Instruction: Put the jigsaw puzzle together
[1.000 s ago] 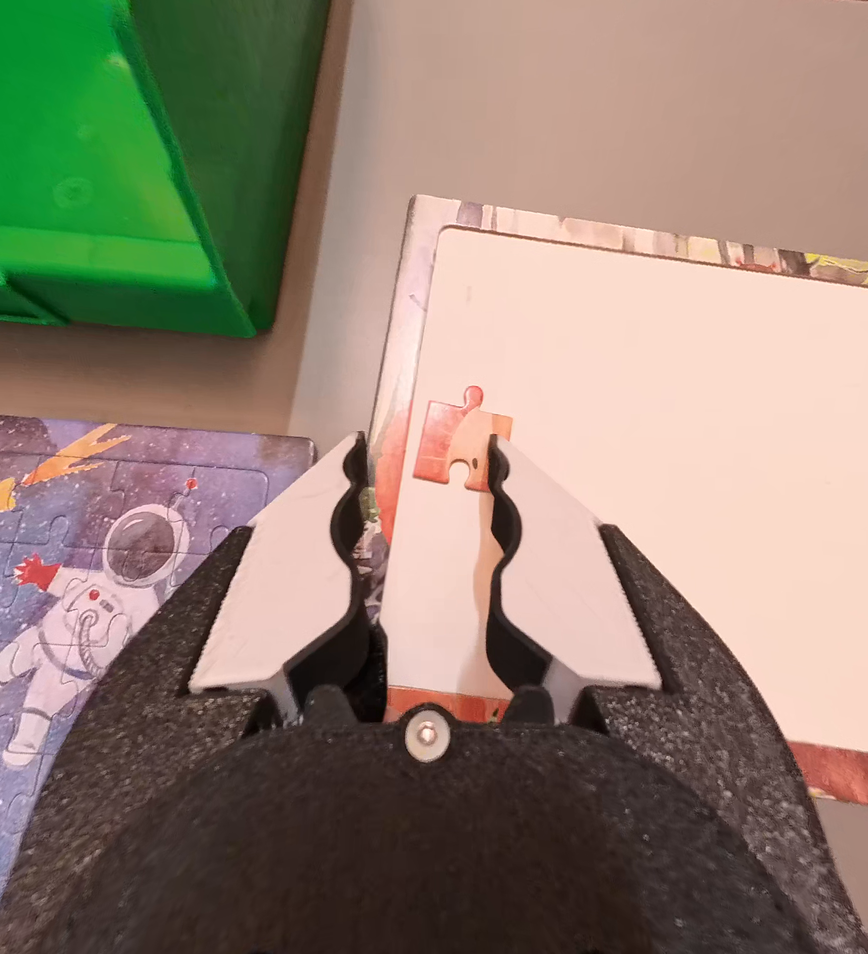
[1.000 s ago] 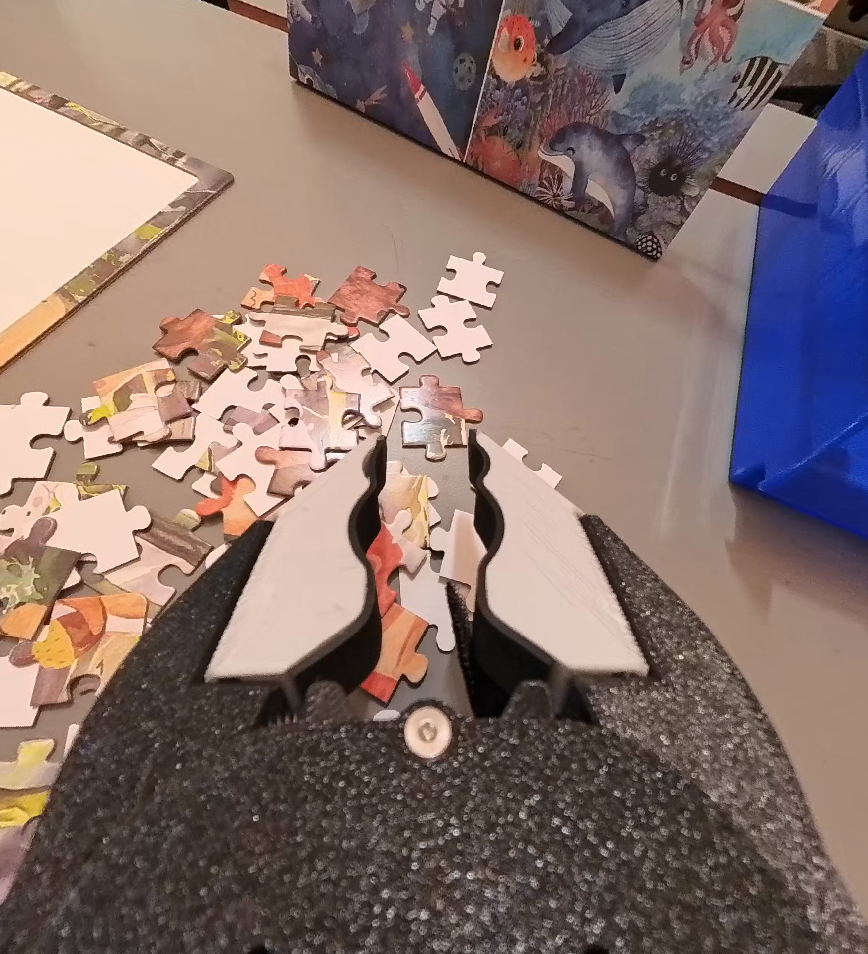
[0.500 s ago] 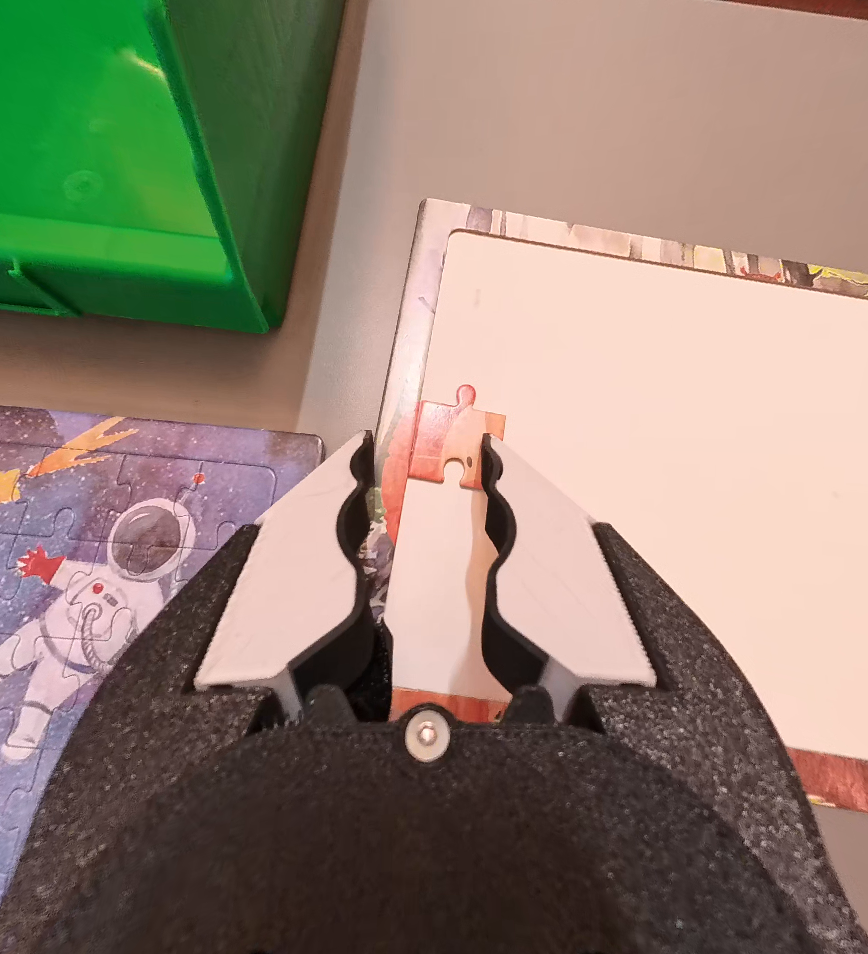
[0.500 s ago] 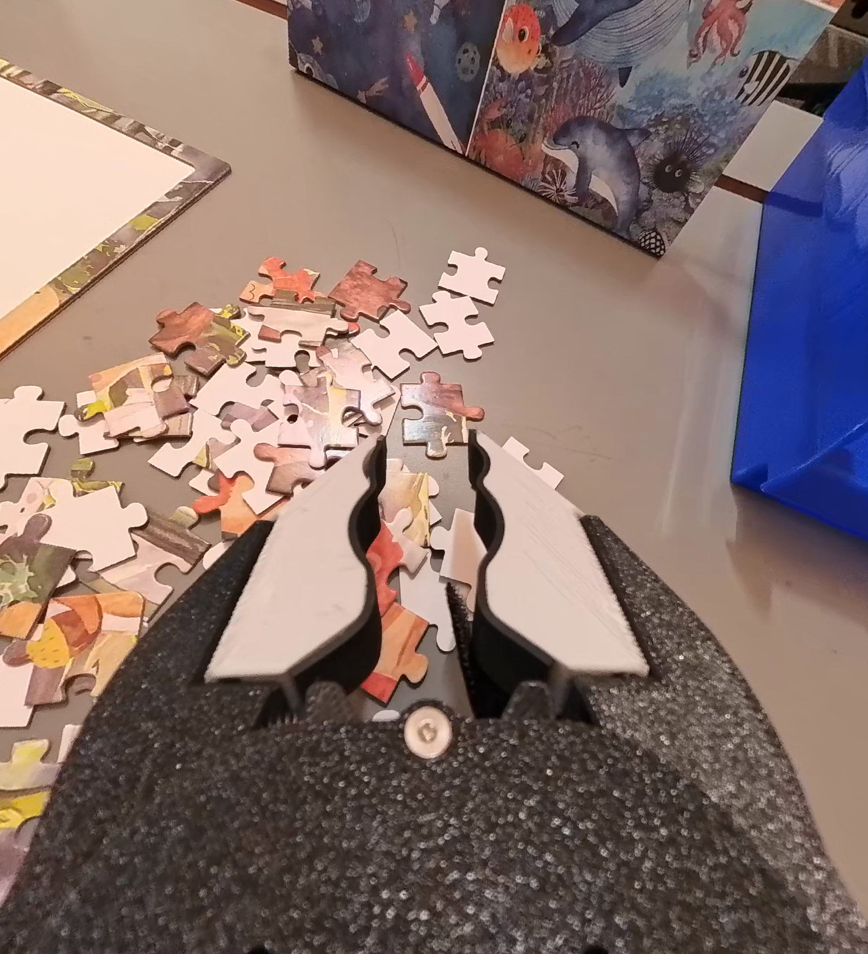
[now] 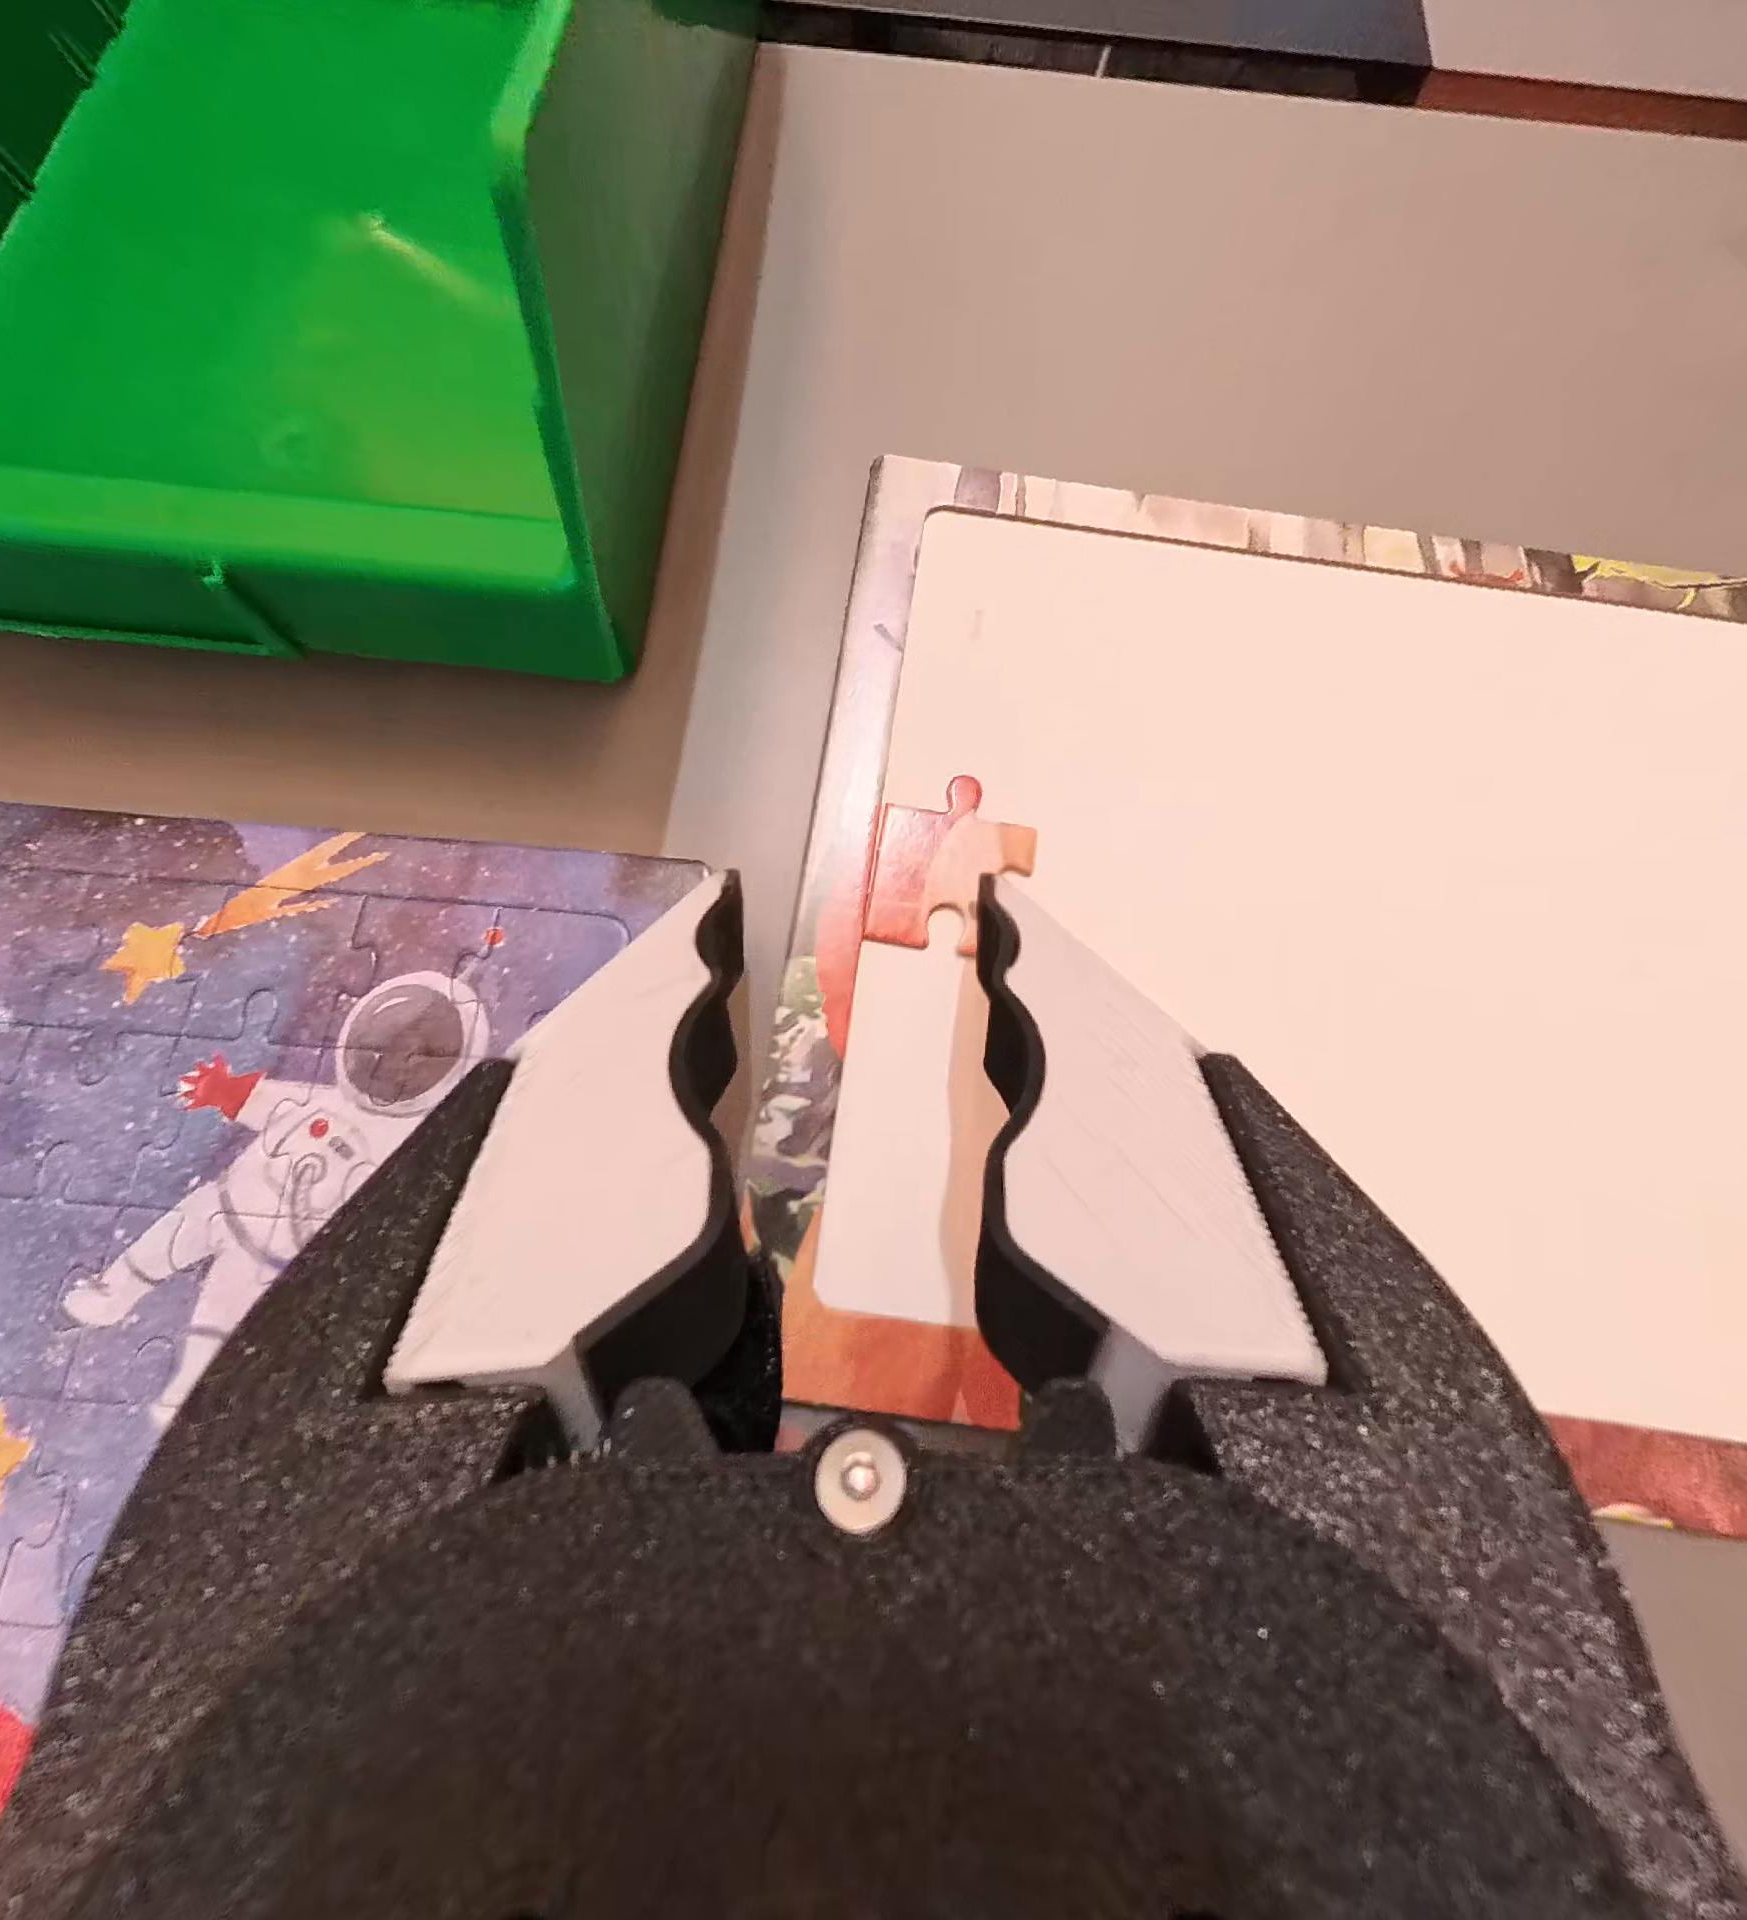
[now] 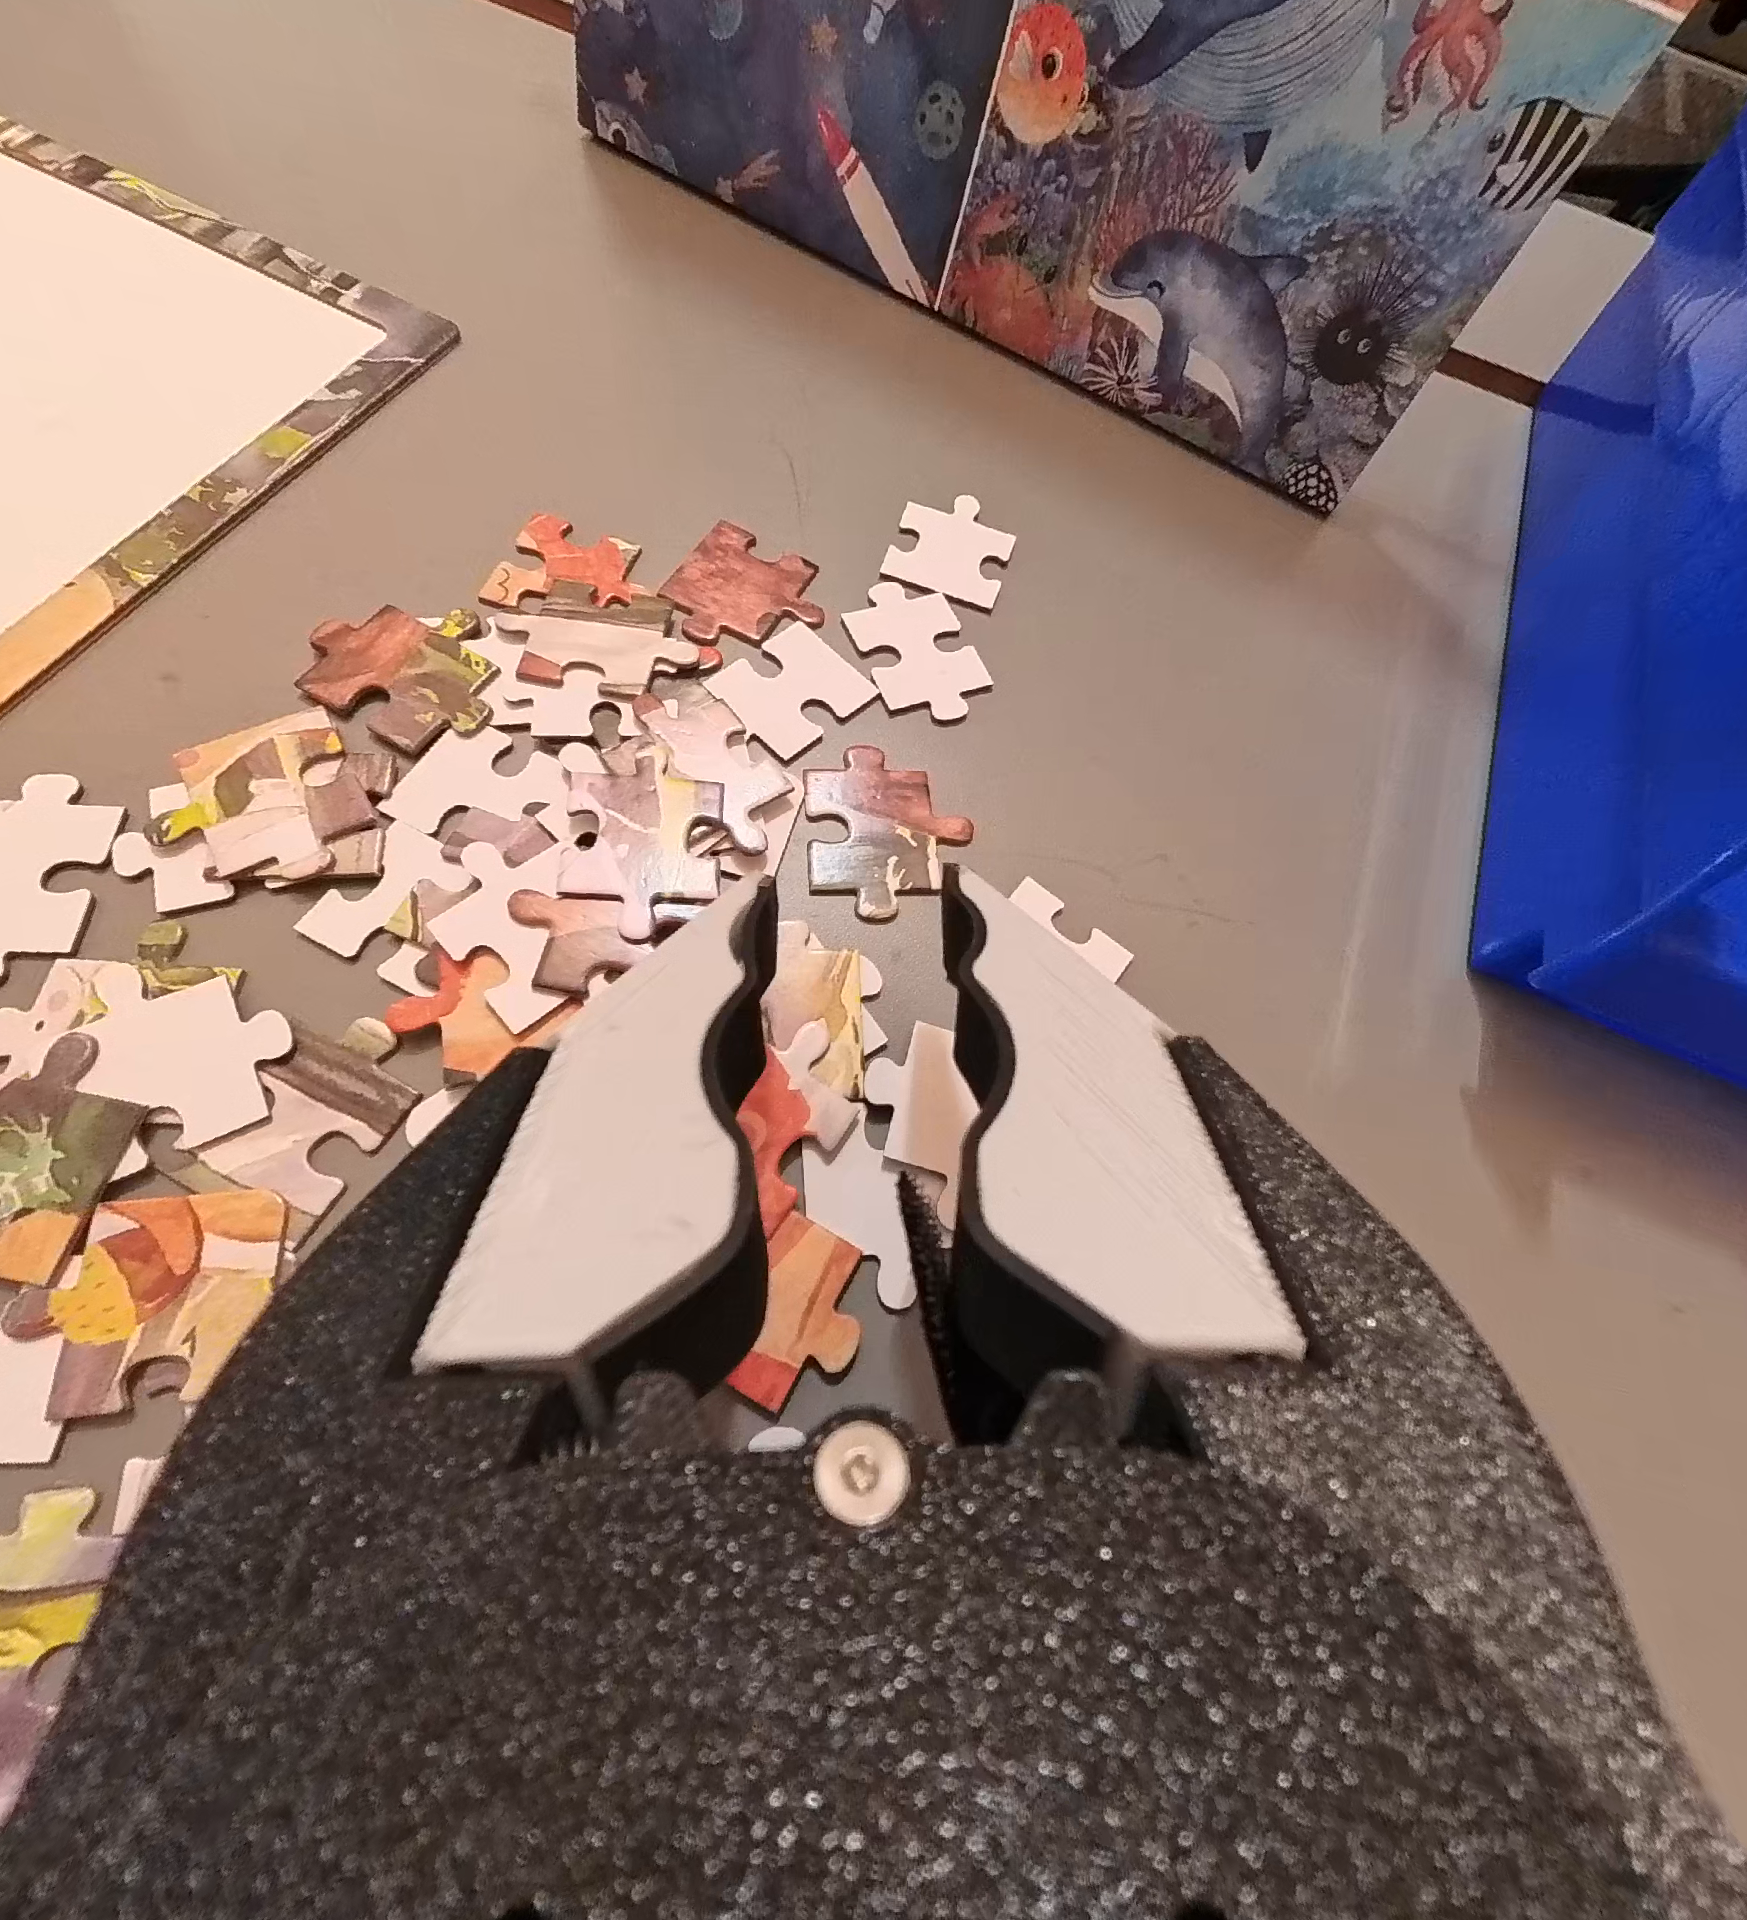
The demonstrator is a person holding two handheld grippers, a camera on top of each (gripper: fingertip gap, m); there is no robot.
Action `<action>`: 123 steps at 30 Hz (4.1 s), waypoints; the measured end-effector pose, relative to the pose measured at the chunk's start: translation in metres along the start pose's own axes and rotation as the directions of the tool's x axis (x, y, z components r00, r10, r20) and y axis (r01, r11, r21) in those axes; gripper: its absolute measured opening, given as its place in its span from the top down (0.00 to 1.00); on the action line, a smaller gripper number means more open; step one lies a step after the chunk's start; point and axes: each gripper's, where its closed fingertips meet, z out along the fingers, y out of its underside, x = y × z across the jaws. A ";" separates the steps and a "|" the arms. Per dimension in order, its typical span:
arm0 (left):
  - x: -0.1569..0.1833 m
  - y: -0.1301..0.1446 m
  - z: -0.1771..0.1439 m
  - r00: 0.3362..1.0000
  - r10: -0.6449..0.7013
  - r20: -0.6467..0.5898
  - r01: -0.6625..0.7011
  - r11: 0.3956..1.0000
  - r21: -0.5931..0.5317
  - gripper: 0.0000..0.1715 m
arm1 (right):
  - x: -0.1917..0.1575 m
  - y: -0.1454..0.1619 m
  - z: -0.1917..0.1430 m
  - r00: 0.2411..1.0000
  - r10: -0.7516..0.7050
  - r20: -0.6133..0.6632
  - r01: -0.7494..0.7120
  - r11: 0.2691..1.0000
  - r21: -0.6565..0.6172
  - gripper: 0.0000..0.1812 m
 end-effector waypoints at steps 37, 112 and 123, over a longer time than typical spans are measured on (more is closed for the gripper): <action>-0.028 0.022 -0.024 0.994 0.112 0.010 -0.112 0.993 -0.050 1.00 | -0.221 -0.082 0.002 0.708 -0.252 0.659 0.295 0.954 0.049 1.00; 0.111 0.008 -0.059 0.917 0.218 -0.334 -0.132 0.956 0.261 0.90 | -0.042 -0.017 0.036 0.811 -0.162 0.563 0.331 0.919 -0.213 1.00; 0.110 0.010 -0.058 0.917 0.210 -0.340 -0.127 0.960 0.249 0.90 | -0.054 -0.009 0.058 0.822 -0.229 0.521 0.378 0.904 -0.200 0.79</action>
